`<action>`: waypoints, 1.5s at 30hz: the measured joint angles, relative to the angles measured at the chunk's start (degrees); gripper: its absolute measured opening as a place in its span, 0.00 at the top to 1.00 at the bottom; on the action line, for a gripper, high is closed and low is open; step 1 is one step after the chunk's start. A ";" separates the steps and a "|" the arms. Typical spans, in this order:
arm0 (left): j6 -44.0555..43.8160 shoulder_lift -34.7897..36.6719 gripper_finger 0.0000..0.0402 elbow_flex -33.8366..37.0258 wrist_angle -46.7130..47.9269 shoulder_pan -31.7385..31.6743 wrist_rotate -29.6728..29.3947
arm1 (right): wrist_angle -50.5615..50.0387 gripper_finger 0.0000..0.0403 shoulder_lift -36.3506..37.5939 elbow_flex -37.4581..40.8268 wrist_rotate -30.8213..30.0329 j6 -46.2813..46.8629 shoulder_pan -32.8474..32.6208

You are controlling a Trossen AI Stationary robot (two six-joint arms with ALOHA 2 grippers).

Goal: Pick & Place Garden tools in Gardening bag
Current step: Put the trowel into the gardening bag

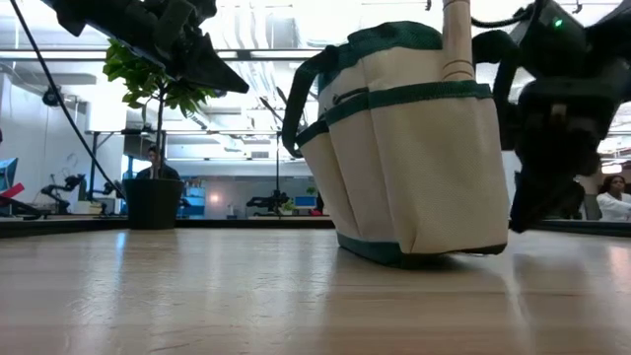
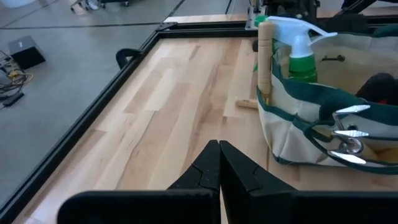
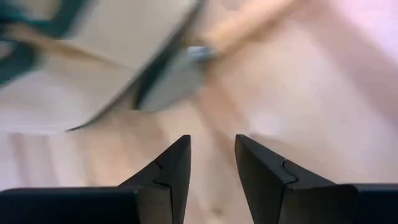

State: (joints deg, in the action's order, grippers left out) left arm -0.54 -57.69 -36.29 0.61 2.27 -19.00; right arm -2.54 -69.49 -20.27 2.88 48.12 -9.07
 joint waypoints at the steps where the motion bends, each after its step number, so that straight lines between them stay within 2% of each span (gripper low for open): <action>1: 0.00 0.00 0.99 0.00 0.00 0.02 -0.02 | -1.13 0.71 1.28 0.68 -0.89 0.67 0.53; 7: 0.02 0.00 0.99 -0.12 -0.60 -0.05 -0.07 | -3.70 0.71 6.19 3.46 -4.52 0.87 6.58; 11: -0.80 -0.02 0.99 -0.20 -0.88 -0.09 -0.09 | -2.19 0.71 7.62 3.78 -3.95 -1.22 12.96; 18: -2.14 -0.02 0.99 -0.20 -1.19 -0.27 -0.13 | -1.66 0.71 7.83 -0.08 7.39 -15.56 25.33; 22: -2.59 -0.02 0.99 -0.20 -1.21 -0.29 -0.13 | -1.40 0.71 5.36 -4.42 11.74 -11.40 30.89; 27: -2.63 -0.02 0.99 -0.20 -1.14 -0.33 -0.13 | -1.56 0.71 -1.31 -9.38 15.45 -3.83 30.62; 32: -2.64 -0.02 0.99 -0.20 -0.57 -0.36 0.08 | -5.76 0.71 -6.60 -14.17 15.43 -3.98 27.45; 39: -2.56 -0.02 0.99 -0.20 0.52 -0.38 0.22 | -18.87 0.69 -9.81 -19.99 8.83 -6.64 24.64; 45: -2.56 -0.02 0.99 -0.20 0.52 -0.38 0.28 | -19.15 0.64 -11.65 -20.75 6.04 -5.87 23.54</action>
State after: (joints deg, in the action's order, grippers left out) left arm -3.09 -57.71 -36.49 1.14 1.89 -18.72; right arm -21.69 -81.14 -41.01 8.92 42.24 14.47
